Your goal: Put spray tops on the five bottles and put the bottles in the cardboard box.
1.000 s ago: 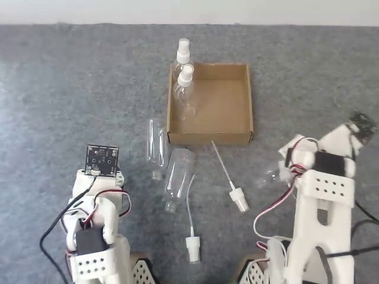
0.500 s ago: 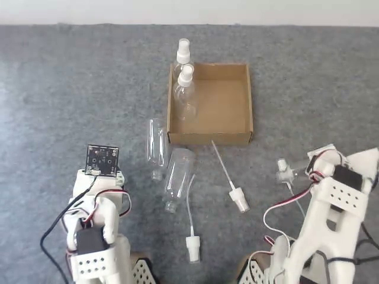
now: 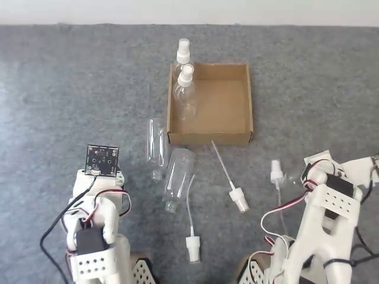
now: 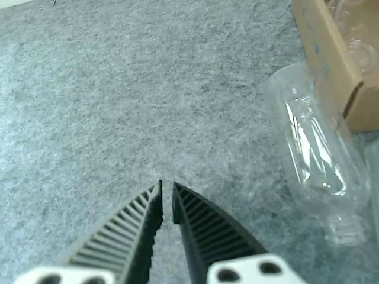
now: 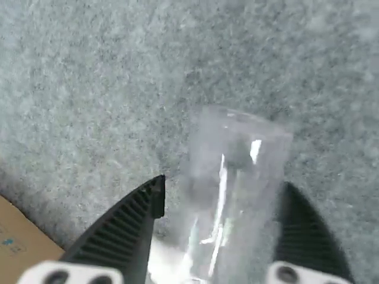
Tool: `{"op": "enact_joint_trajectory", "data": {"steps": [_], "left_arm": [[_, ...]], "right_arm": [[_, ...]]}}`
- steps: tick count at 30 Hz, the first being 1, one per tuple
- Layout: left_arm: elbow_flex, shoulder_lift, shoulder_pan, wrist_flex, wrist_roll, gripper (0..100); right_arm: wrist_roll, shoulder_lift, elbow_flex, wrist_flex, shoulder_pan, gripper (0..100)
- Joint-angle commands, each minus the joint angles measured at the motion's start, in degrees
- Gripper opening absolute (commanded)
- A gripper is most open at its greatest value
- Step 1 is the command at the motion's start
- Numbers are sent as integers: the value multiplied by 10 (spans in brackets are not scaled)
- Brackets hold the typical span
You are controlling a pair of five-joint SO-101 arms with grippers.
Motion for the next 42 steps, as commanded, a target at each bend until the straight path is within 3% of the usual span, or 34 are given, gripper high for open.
{"op": "enact_joint_trajectory", "data": {"steps": [1,9,17,21,32,39,42], "left_arm": [[-4,-9,2,-11,-4,26],[-4,-9,2,-11,-4,26],[-4,-9,2,-11,-4,26],[-4,-9,2,-11,-4,26],[-4,-9,2,-11,-4,26],[-4,-9,1,-11,-4,26],[-4,-9,1,-11,-4,26]], "right_arm": [[26,-29,-11,25,7,314],[102,-30,-25,56,10,273],[231,-30,-171,258,8,273],[286,-30,-217,310,7,271],[305,-30,-227,313,9,274],[571,-30,-227,313,10,273],[649,-30,-227,311,7,274]]}}
